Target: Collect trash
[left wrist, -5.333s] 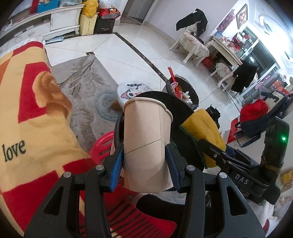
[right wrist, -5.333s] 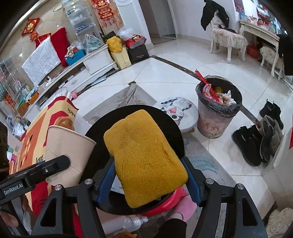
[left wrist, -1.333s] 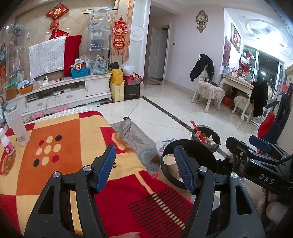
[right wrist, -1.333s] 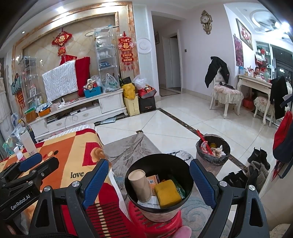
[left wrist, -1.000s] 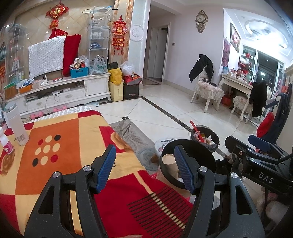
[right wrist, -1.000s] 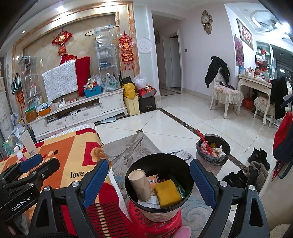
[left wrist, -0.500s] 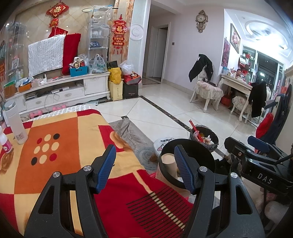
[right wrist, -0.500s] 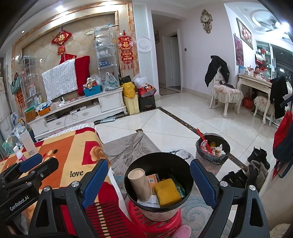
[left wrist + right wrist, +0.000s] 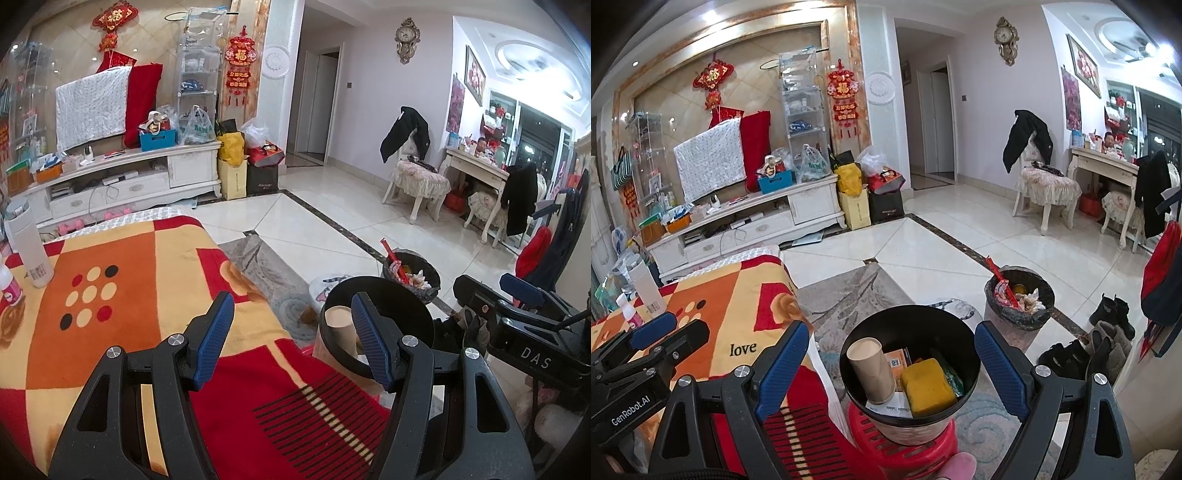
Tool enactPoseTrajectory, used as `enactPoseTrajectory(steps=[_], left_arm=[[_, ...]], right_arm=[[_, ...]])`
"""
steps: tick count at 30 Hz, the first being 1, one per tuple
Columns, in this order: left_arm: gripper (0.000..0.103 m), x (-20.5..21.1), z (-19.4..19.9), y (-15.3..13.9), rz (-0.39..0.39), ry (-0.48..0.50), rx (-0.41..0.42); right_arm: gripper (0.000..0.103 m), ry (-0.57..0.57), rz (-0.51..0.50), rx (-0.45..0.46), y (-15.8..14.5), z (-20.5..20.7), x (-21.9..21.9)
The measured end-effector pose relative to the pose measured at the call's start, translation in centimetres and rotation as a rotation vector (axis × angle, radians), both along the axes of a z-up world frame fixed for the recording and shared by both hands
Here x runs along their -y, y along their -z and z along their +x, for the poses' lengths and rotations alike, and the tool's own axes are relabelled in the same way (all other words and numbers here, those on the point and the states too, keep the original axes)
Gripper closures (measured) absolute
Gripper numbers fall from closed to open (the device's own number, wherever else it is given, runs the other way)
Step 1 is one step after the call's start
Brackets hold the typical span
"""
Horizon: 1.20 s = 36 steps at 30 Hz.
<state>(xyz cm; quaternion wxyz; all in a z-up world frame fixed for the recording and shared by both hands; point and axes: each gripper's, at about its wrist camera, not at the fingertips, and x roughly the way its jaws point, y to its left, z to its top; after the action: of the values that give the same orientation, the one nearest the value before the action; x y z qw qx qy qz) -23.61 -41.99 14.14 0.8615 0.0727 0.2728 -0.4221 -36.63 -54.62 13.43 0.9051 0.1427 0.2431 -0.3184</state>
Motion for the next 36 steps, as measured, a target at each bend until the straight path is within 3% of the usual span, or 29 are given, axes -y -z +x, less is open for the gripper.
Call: enactPoseTrajectory(steps=[28, 36], left_arm=[[0.038, 0.23, 0.29, 0.79, 0.0, 0.025, -0.024], [0.038, 0.01, 0.19, 0.81, 0.001, 0.036, 0.012]], right_arm=[[0.013, 0.003, 0.007, -0.009, 0.74, -0.33, 0.1], [0.013, -0.005, 0.011, -0.017, 0.97, -0.25, 0.18]])
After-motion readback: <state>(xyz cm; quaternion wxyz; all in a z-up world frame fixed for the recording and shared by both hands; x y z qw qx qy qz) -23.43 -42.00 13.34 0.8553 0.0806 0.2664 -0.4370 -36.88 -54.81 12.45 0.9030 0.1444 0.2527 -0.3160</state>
